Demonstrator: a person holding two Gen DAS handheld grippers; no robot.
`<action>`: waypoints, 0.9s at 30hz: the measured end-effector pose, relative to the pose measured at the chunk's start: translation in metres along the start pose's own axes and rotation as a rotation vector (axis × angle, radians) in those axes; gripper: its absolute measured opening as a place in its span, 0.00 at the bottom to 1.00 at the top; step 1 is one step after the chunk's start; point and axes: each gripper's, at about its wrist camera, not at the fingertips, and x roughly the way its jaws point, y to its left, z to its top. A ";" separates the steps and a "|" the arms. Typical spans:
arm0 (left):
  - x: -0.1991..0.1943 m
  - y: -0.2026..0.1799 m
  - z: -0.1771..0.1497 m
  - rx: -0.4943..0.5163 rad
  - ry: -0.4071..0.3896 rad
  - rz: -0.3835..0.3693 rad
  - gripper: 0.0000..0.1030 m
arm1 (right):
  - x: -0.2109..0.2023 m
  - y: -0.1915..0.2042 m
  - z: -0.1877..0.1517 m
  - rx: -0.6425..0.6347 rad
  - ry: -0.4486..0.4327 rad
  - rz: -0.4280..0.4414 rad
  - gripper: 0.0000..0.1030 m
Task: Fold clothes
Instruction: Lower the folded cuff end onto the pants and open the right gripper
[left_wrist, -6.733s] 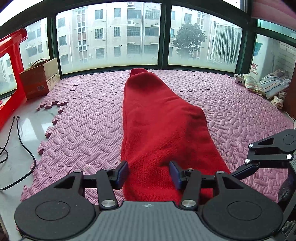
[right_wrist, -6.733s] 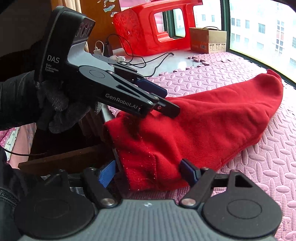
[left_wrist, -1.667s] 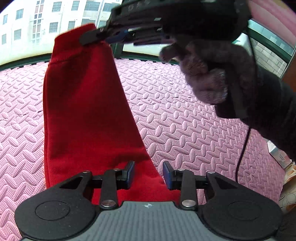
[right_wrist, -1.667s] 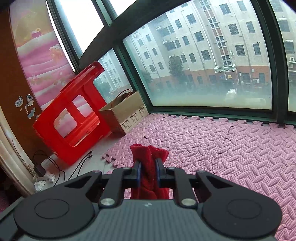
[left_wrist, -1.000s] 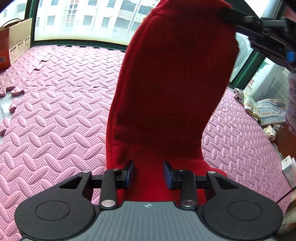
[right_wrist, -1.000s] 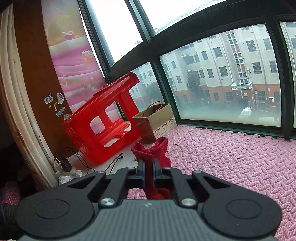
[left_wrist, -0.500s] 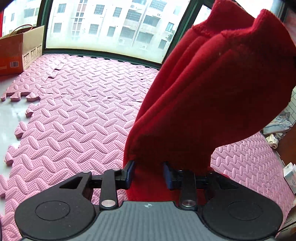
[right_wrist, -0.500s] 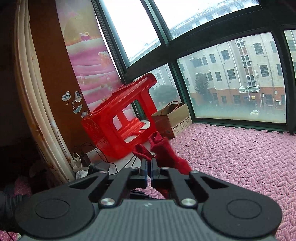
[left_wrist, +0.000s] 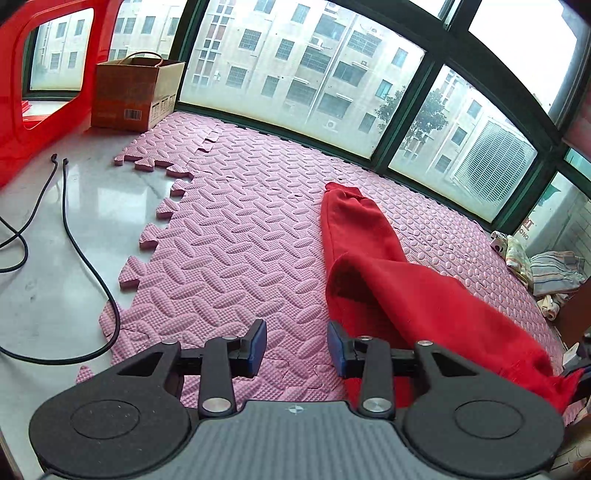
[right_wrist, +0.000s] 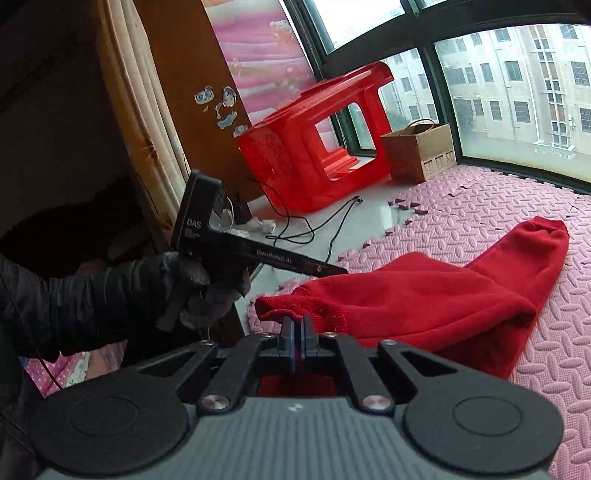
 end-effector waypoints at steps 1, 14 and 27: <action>-0.007 -0.002 -0.002 -0.001 -0.009 0.000 0.41 | 0.004 0.003 -0.008 -0.006 0.025 -0.002 0.03; -0.033 -0.068 0.000 0.141 -0.094 -0.122 0.48 | -0.017 -0.006 -0.003 -0.008 0.067 -0.116 0.24; 0.014 -0.113 -0.039 0.289 0.090 -0.199 0.47 | 0.049 -0.107 0.020 0.153 0.071 -0.401 0.32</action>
